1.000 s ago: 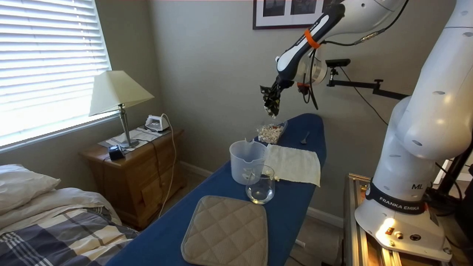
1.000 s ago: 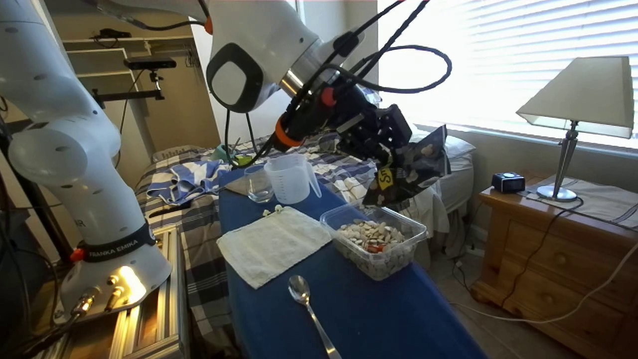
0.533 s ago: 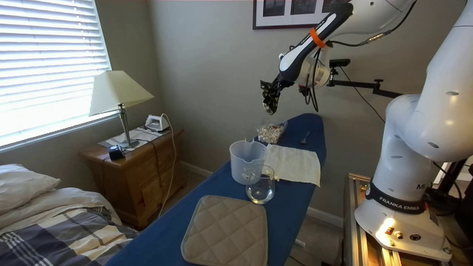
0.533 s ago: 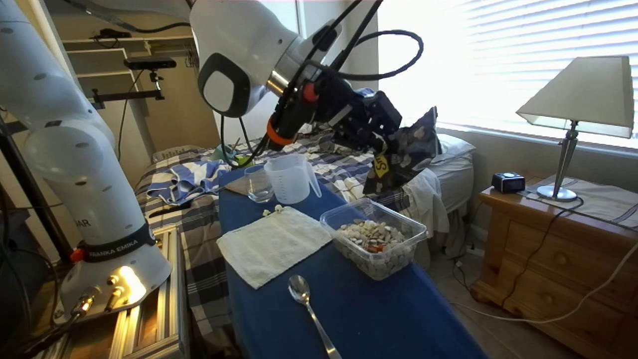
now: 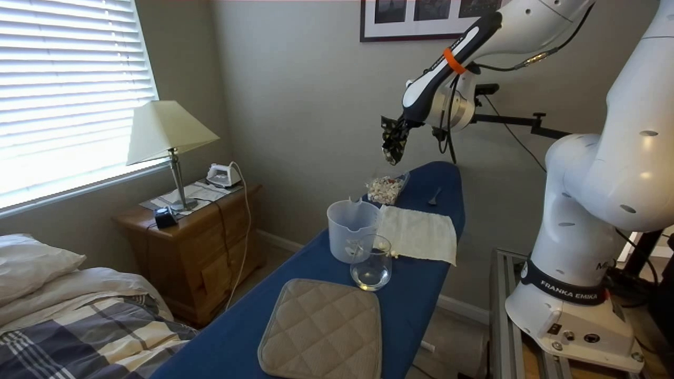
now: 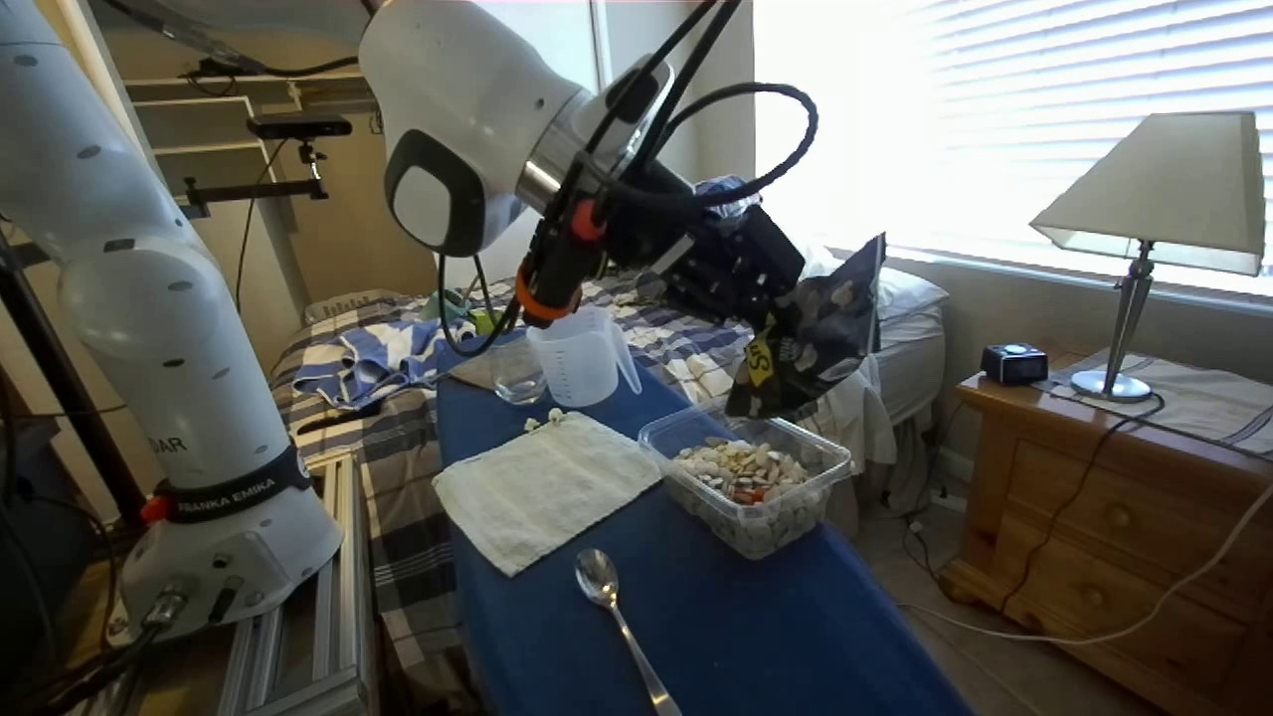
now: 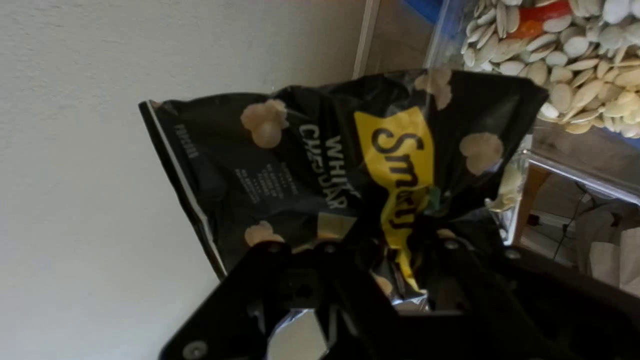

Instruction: Empty the black packet into the lunchbox

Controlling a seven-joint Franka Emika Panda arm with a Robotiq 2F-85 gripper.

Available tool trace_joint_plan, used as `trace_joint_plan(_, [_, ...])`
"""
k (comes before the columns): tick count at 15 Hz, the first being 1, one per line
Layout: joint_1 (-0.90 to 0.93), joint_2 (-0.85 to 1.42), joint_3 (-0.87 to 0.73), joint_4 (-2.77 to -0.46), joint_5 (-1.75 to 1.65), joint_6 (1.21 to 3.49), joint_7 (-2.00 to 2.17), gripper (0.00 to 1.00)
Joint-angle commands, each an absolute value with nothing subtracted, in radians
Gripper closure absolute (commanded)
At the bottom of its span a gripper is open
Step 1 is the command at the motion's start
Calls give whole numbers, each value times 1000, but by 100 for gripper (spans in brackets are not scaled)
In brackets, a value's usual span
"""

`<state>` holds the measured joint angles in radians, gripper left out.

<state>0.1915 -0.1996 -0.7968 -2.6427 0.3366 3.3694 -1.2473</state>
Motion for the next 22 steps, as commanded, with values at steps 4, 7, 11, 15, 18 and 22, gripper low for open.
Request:
trace_joint_plan(4, [246,-206,-845,-2654,338,3377,-1197,95])
trace_joint_plan(7, [254,-198,-843,-2651,337,3380,-1178,95])
trace_joint_plan(11, [255,-212,-818,-2667,337,3371,-1170,95])
trace_joint_plan(15, [297,-253,-821,-2673,316,3348,-1180,95])
trace_joint_plan(18, [349,-306,-856,-2686,245,3348,-1228,95])
trace_joint_plan(22, [383,-334,-900,-2678,173,3343,-1261,95])
